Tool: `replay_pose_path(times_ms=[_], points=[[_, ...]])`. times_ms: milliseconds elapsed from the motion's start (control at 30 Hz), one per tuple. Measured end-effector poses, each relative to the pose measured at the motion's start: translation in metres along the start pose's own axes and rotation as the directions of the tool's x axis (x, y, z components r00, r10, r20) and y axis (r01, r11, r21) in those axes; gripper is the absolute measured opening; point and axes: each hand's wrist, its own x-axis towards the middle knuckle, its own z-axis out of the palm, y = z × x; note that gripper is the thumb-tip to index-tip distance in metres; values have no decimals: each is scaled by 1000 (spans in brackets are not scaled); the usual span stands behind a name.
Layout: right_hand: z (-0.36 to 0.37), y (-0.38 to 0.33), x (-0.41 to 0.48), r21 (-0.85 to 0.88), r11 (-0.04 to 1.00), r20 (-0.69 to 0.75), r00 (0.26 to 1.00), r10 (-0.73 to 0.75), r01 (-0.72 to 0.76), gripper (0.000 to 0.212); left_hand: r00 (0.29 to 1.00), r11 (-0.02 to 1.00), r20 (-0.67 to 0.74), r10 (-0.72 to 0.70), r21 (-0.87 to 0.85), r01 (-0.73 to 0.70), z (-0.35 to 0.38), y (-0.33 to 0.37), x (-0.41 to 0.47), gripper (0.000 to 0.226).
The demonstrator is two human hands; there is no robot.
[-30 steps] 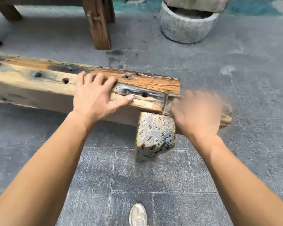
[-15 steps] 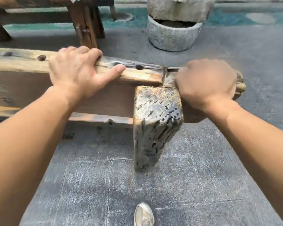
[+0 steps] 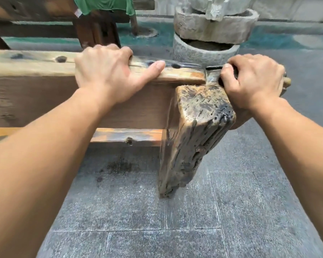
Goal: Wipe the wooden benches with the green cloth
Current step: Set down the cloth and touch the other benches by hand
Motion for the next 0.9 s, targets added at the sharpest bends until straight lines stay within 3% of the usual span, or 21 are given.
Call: replay_pose_path(times_ms=[133, 367, 467, 533, 600, 667, 767, 900], points=[[42, 29, 59, 0, 1000, -7, 1000, -16, 16, 55, 1000, 1000, 3, -24, 18, 24, 35, 14, 63, 114], [58, 29, 72, 46, 999, 58, 998, -20, 17, 54, 997, 998, 35, -68, 10, 67, 51, 9, 69, 109], [51, 30, 59, 43, 999, 250, 968, 19, -31, 56, 974, 997, 215, -65, -21, 71, 49, 25, 57, 103], [43, 27, 66, 11, 988, 416, 900, 134, -153, 67, 938, 995, 338, -82, -32, 98, 42, 30, 56, 98], [39, 16, 56, -63, 969, 585, 778, 229, -238, 90, 872, 985, 485, -62, -111, 131, 44, 42, 42, 97], [27, -15, 92, -41, 983, 664, 730, 162, -181, 102, 782, 962, 621, -46, -184, 203, 26, 17, 71, 103], [13, -60, 126, 43, 992, 716, 696, 53, -119, 96, 680, 965, 732, -46, -145, 221, 7, -21, 96, 104], [-10, -111, 165, 142, 986, 727, 685, -48, -82, 96, 689, 973, 715, -119, -55, 225, -21, -75, 121, 91]])
